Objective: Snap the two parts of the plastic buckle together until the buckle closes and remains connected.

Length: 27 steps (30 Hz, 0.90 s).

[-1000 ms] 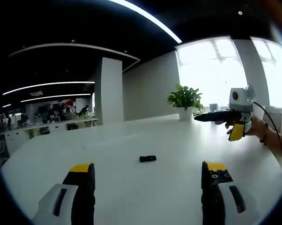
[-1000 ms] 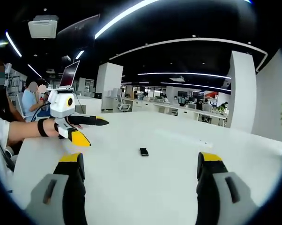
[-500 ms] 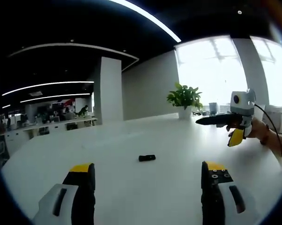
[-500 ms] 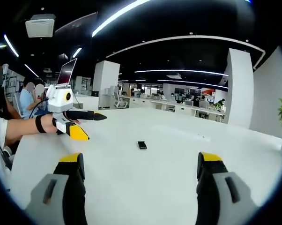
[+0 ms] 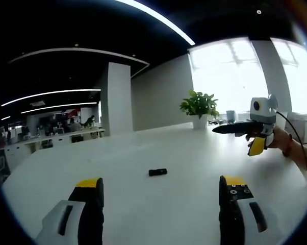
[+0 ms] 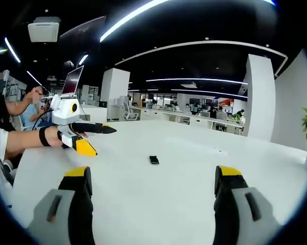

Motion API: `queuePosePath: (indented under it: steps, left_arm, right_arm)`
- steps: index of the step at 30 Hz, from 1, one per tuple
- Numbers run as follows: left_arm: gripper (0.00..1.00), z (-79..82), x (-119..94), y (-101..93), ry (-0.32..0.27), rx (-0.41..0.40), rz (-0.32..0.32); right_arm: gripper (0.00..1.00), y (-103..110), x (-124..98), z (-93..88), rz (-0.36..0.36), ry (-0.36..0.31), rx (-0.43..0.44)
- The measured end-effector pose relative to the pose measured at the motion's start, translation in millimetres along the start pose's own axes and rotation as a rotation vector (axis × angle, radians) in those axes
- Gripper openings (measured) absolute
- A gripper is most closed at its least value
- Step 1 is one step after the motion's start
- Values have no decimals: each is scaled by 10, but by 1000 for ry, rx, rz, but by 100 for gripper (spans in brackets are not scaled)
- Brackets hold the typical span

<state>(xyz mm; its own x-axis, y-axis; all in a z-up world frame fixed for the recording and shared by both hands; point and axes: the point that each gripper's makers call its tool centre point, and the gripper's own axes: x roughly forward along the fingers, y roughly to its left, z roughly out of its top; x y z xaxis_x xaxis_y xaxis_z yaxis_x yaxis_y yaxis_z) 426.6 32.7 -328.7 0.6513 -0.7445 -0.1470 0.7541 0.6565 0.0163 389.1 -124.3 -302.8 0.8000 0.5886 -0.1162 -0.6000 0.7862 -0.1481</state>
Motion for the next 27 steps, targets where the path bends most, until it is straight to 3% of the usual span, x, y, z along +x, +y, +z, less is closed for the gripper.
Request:
queuePosePath:
  steps: [27]
  left_arm:
    - [95, 15, 21, 23, -11, 9, 7]
  right_arm:
    - [100, -94, 11, -129, -25, 55, -43]
